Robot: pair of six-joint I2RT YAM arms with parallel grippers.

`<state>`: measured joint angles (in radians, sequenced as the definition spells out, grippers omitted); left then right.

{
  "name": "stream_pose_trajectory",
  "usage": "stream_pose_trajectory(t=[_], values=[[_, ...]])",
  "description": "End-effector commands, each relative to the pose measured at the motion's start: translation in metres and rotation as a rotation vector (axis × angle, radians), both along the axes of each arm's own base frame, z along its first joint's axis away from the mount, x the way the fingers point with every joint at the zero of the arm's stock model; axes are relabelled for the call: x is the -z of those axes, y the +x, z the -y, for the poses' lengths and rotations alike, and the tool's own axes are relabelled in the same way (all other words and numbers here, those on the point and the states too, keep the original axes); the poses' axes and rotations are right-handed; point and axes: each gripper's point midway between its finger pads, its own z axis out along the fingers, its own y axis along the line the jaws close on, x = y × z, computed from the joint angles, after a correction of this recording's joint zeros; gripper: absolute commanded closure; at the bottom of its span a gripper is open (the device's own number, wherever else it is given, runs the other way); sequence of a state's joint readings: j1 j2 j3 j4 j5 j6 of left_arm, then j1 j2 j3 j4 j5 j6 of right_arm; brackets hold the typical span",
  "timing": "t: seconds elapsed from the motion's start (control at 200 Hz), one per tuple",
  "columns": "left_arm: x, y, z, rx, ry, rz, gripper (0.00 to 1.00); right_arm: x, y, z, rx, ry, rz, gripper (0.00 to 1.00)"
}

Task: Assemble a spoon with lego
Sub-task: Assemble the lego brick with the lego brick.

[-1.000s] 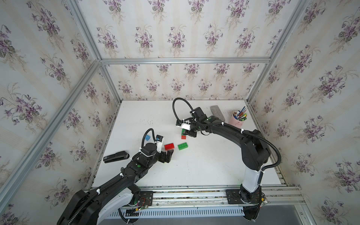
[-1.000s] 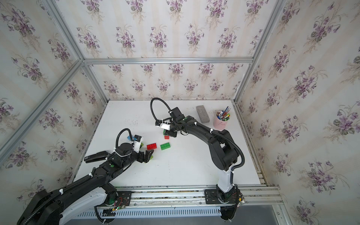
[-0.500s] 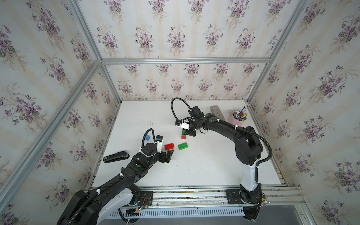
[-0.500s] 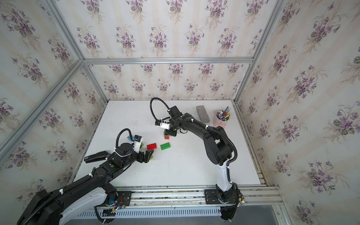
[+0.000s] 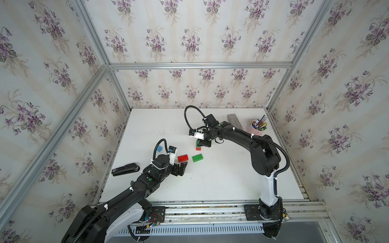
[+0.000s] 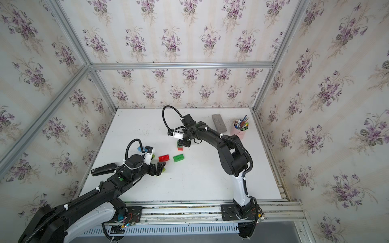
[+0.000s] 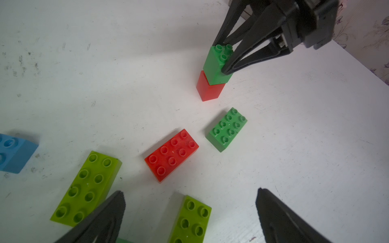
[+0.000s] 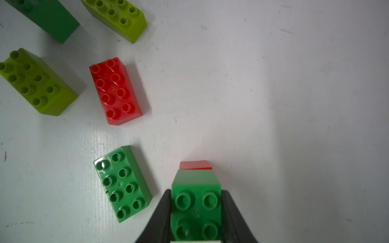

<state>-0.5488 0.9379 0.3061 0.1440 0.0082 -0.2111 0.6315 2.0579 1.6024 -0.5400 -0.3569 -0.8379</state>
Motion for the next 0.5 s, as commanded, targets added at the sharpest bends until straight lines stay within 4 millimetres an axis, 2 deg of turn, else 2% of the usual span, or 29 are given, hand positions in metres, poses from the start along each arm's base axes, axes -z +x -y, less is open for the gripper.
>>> stream_pose_trajectory(t=[0.0,0.205,0.5], values=[[-0.004,0.003,-0.001,-0.01,-0.003,0.018,0.0,0.01,-0.006,0.005,-0.012,-0.026,-0.043,0.73],[-0.004,0.003,-0.001,-0.011,0.001,0.016,0.0,0.032,-0.007,0.017,-0.001,-0.129,-0.079,0.74],[-0.003,0.003,-0.002,-0.014,0.005,0.016,0.0,0.045,-0.014,0.026,0.037,-0.199,-0.185,0.74]])
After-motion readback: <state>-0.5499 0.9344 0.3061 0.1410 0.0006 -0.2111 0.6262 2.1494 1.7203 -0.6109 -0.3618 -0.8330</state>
